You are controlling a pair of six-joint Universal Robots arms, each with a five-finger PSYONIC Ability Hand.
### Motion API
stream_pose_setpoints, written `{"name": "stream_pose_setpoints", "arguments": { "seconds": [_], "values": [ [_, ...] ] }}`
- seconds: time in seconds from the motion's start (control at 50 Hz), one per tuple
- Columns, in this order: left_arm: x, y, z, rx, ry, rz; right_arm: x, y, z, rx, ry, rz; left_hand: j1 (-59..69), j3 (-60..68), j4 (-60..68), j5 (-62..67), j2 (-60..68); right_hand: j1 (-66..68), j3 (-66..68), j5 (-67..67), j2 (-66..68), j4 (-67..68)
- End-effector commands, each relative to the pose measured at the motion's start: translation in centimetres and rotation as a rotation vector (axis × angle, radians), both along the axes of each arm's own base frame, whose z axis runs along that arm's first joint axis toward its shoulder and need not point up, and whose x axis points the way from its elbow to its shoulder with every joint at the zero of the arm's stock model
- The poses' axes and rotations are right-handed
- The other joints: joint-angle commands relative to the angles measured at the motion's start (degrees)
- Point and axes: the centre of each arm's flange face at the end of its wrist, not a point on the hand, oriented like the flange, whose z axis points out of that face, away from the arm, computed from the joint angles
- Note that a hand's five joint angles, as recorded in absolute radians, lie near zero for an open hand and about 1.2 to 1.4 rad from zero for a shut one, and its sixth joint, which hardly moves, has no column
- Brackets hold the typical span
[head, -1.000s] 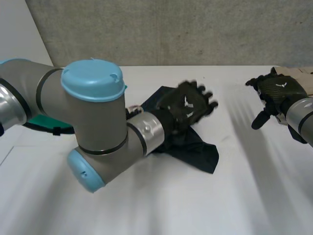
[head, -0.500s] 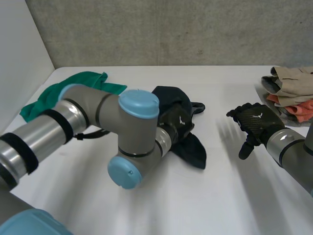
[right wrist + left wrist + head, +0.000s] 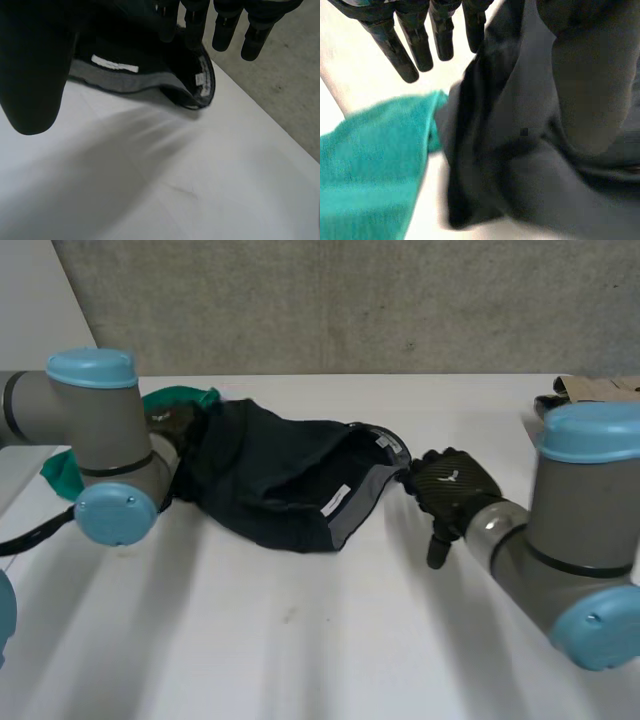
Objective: Fold the laundry.
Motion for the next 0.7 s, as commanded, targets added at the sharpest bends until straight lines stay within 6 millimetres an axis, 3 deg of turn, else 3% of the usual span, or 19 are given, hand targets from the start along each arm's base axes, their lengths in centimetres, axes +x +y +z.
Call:
{"name": "stream_pose_setpoints", "arguments": {
  "seconds": [0.02, 0.12, 0.24, 0.4, 0.5, 0.62, 0.7],
  "values": [
    [2.7, 0.6, 2.0, 0.066, -0.01, 0.032, 3.7, 0.3, 0.9, 0.02, -0.048, 0.009, -4.7, -6.5, -6.0, -5.8, -6.4, -3.6, -1.8, -2.9, -2.1, -2.2],
    [5.9, 0.5, 5.2, -0.046, -0.028, 0.086, 6.9, 1.9, 1.2, 0.108, -0.121, 0.026, -4.7, -6.5, -6.0, -5.8, -6.4, -3.6, -1.8, -2.9, -2.1, -2.2],
    [8.4, 0.4, 6.8, -0.141, -0.112, 0.068, 10.7, 3.3, 0.9, 0.101, -0.165, 0.098, -4.5, -6.3, -5.8, -5.6, -6.2, -3.6, -1.8, -2.9, -2.1, -2.2],
    [8.7, 1.7, 4.7, -0.134, -0.271, -0.131, 16.0, 2.9, -1.9, -0.061, -0.182, 0.212, -4.7, -6.5, -6.0, -5.9, -6.4, -3.6, -1.8, -2.9, -2.1, -2.2],
    [8.3, 2.1, 3.4, -0.13, -0.306, -0.196, 17.8, 2.3, -4.3, -0.111, -0.195, 0.242, -4.7, -6.5, -6.0, -5.9, -6.4, -3.6, -1.8, -2.9, -2.1, -2.2],
    [7.1, 2.5, 2.5, -0.12, -0.311, -0.227, 18.3, 0.6, -6.8, -0.129, -0.21, 0.228, -4.7, -6.5, -6.0, -5.9, -6.4, -3.6, -1.8, -2.9, -2.1, -2.2],
    [5.5, 2.4, 1.8, -0.139, -0.307, -0.262, 18.3, -0.5, -7.4, -0.143, -0.218, 0.209, -4.7, -6.5, -6.0, -5.9, -6.4, 48.3, 50.0, 48.9, 49.8, 49.6]
  ]
}}
